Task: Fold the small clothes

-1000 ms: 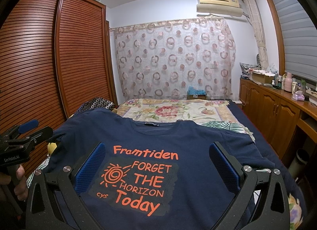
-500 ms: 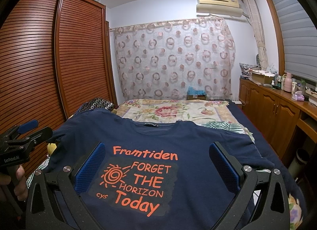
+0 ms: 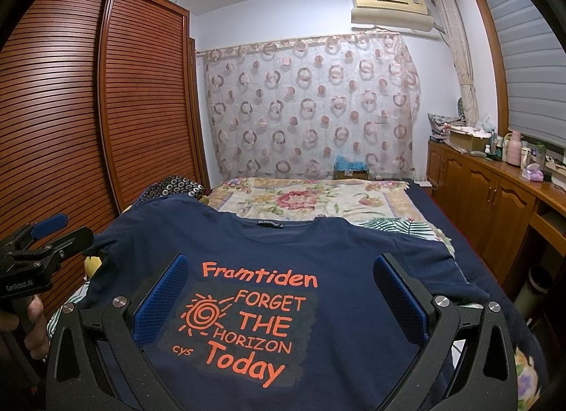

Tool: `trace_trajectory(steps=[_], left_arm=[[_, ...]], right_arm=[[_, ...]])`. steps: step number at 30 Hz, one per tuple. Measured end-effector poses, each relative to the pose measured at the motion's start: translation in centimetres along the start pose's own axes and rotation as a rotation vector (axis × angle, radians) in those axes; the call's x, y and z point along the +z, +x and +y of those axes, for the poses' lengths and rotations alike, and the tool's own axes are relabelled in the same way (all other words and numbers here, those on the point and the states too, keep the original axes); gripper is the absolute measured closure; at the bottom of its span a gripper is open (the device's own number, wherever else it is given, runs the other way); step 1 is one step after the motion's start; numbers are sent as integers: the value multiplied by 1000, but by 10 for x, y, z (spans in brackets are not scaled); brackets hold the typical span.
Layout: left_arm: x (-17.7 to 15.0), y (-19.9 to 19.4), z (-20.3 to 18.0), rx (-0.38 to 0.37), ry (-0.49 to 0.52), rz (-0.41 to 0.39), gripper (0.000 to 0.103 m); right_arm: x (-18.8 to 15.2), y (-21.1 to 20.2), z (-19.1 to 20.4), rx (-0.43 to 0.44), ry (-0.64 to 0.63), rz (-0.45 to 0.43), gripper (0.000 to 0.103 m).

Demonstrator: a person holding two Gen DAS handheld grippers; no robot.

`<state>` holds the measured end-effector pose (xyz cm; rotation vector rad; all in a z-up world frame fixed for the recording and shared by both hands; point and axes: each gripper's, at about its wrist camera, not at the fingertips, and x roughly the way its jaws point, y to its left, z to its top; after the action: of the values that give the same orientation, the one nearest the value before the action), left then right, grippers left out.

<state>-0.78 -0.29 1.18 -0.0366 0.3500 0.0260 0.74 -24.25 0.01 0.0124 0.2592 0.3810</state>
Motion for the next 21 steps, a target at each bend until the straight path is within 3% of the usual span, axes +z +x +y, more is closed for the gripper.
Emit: trace_trajectory(steps=[9,21], left_arm=[[2,1,2,-4,0,6,0],[4,15,36,27,2,37,0]], right_arm=[[1,1,0,10,1,6,0],[6,18,3,97,-18,30,0]])
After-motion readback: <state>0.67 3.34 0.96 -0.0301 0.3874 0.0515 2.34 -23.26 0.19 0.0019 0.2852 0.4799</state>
